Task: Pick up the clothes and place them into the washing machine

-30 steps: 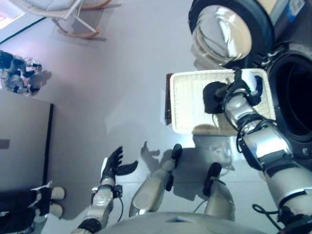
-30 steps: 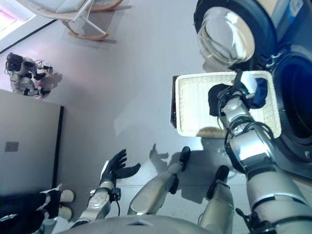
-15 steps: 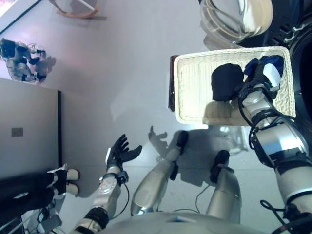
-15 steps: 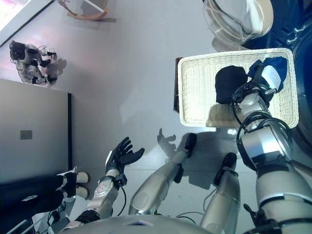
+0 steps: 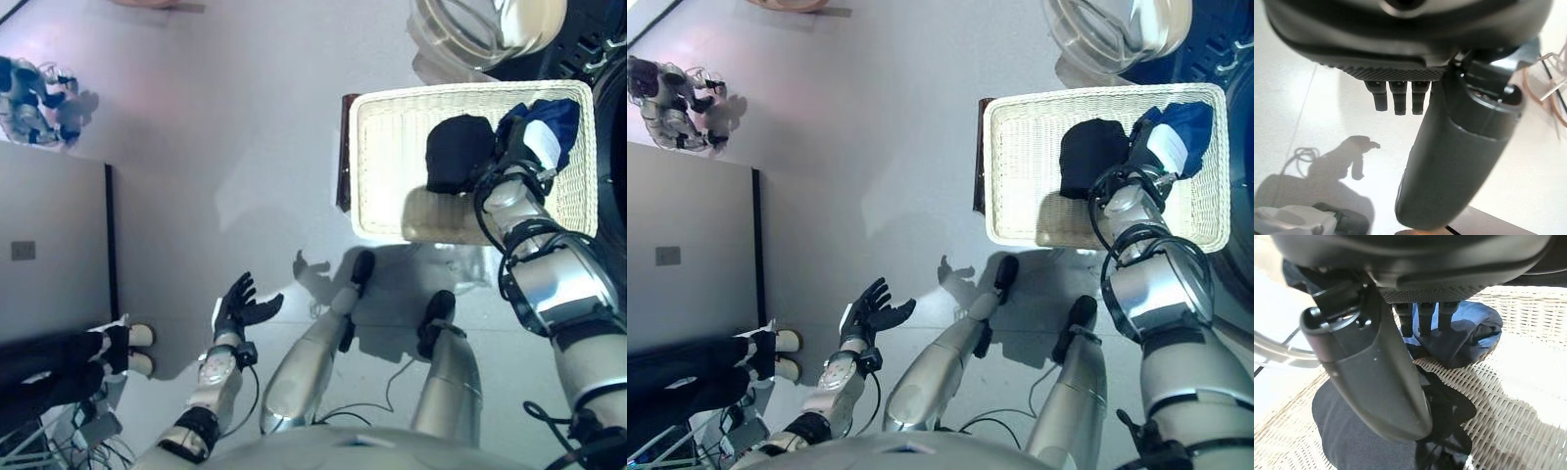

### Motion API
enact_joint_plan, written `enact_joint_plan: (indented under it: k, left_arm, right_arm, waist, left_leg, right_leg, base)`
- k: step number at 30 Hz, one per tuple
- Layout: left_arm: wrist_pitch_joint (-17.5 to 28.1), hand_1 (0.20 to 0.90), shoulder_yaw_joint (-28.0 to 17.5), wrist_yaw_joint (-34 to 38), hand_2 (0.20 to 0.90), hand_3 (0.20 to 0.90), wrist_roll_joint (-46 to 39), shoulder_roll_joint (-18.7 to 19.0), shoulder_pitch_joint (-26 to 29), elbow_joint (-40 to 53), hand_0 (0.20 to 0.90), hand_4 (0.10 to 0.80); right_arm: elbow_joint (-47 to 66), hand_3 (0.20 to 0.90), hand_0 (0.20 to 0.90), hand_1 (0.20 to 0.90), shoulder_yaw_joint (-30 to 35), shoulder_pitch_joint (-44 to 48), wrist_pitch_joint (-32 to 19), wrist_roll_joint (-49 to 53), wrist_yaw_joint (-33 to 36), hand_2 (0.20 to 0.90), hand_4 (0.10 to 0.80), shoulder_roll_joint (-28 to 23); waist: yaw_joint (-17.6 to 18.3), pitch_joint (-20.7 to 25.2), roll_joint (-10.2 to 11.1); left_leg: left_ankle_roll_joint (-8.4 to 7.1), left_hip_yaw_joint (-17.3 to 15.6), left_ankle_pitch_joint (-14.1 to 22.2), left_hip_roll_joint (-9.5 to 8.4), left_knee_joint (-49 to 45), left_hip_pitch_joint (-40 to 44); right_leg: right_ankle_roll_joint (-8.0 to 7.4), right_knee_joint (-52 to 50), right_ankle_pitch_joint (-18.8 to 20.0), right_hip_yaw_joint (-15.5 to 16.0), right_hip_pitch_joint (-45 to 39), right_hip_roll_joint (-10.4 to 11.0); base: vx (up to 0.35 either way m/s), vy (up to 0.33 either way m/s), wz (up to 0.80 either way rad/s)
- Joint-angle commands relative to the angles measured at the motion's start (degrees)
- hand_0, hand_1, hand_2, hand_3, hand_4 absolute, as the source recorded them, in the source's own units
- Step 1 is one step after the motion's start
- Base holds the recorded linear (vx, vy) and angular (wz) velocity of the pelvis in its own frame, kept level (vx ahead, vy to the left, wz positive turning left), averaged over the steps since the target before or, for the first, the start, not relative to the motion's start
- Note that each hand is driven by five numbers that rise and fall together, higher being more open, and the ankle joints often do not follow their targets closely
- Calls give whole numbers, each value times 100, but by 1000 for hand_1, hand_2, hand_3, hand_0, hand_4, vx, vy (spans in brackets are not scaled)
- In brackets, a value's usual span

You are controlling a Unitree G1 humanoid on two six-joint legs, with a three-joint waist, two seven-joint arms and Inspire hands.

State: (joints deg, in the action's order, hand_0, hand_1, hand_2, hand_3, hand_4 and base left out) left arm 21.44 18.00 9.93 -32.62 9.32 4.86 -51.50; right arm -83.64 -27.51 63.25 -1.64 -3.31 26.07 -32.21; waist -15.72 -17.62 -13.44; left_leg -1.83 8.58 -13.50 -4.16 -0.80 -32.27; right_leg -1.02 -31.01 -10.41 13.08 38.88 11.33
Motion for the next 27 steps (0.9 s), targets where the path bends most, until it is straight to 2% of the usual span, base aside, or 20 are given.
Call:
enact_joint_plan:
  k: [1,4,5,9,15,22,27]
  left_arm:
    - [381,900,-245,229,900,900,-161,245,348,-233,900,800]
    - [386,900,-260,215,900,900,-186,279,410,-330,900,800]
    - [398,900,-236,229,900,900,-207,306,396,-142,900,800]
    - [436,900,-211,164,900,900,-169,340,224,371,900,800]
    - [410,900,-251,98,900,900,-133,399,210,469,900,800]
    - [409,900,-336,42,900,900,-141,433,323,567,900,800]
    - [388,900,-315,90,900,900,-130,406,548,503,900,800]
  right_arm:
    - [502,900,900,900,-357,762,-543,154,115,900,800,-140]
    - [482,900,900,900,-372,833,-545,220,46,900,800,-144]
    - [468,900,900,900,-420,874,-541,260,12,900,800,-146]
    - [472,900,900,900,-429,853,-584,378,-105,900,800,-225]
    - [501,900,900,900,-510,805,-624,515,-331,900,800,-168]
    - [540,900,900,900,-680,761,-661,497,-613,900,800,-62]
    - [320,900,900,900,-703,882,-587,365,-555,900,800,-81]
  waist:
    - [-190,-202,45]
    - [-227,-230,70]
    - [-223,-260,125]
    - [-307,-307,67]
    - [-411,-385,71]
    - [-507,-518,34]
    - [-530,-666,-7]
  left_leg:
    - [112,-372,730,-449,-524,3]
    - [113,-339,734,-474,-549,-38]
    - [99,-319,867,-532,-541,27]
    - [91,-281,856,-565,-578,-38]
    - [83,-244,869,-614,-670,-204]
    - [78,-233,883,-654,-768,-414]
    - [33,-241,918,-685,-975,-675]
  right_leg:
    - [-215,822,540,-150,-623,-89]
    - [-208,801,528,-118,-609,-68]
    - [-240,752,348,-148,-667,-19]
    - [-234,737,334,-82,-674,16]
    - [-219,681,299,-18,-598,51]
    - [-188,525,219,-20,-400,66]
    - [-146,163,58,64,-157,90]
  base:
    - [25,0,5]
    - [60,3,4]
    - [112,-14,4]
    - [39,7,5]
    - [23,10,8]
    - [9,9,6]
    - [-14,-19,2]
